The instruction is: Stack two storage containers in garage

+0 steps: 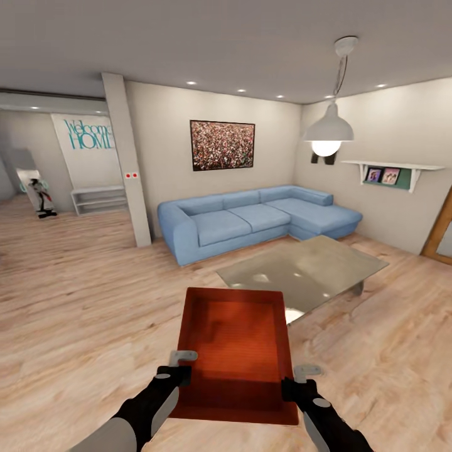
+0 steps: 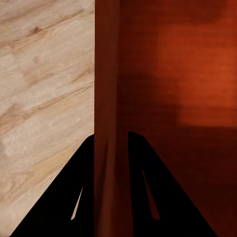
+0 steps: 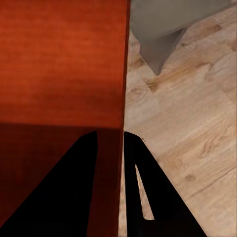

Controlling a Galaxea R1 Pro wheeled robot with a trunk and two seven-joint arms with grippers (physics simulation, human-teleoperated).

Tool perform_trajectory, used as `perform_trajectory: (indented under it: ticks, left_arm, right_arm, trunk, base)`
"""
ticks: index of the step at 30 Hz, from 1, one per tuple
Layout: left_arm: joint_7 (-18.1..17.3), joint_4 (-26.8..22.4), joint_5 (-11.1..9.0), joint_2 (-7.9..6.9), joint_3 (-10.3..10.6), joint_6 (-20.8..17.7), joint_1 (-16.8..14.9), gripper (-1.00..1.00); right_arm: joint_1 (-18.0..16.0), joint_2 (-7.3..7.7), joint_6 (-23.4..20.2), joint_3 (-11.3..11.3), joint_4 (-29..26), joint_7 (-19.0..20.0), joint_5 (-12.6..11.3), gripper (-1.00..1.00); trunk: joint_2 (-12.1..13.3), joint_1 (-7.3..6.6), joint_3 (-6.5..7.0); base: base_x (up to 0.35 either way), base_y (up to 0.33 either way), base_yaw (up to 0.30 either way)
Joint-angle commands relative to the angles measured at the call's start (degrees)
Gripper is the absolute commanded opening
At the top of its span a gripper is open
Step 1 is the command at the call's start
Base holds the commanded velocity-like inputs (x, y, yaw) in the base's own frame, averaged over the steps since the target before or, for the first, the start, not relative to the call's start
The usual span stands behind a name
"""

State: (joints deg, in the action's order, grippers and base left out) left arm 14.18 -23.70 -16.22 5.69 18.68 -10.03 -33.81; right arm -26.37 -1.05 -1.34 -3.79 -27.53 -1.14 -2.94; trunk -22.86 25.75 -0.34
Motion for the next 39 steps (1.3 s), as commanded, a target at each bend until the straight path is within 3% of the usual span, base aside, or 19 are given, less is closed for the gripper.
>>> perform_trajectory:
  ticks: [1,39]
  left_arm:
    - [-3.1,-0.6,-0.3,2.84,1.1,-0.2,0.0,-1.00]
    - [-2.8,-0.6,-0.3,2.75,1.1,-0.3,0.0,-1.00]
  right_arm:
    - [0.0,-0.01,-1.8,0.0,0.1,-0.2,-0.3,-1.00]
    - [0.0,-0.01,-1.9,0.0,0.1,-0.2,-0.3,-1.00]
  trunk:
    - [-0.1,0.03,-0.04]
    - [-0.1,0.03,-0.04]
  base:
    - [0.129,0.325,0.293]
    - [0.219,0.277,0.293]
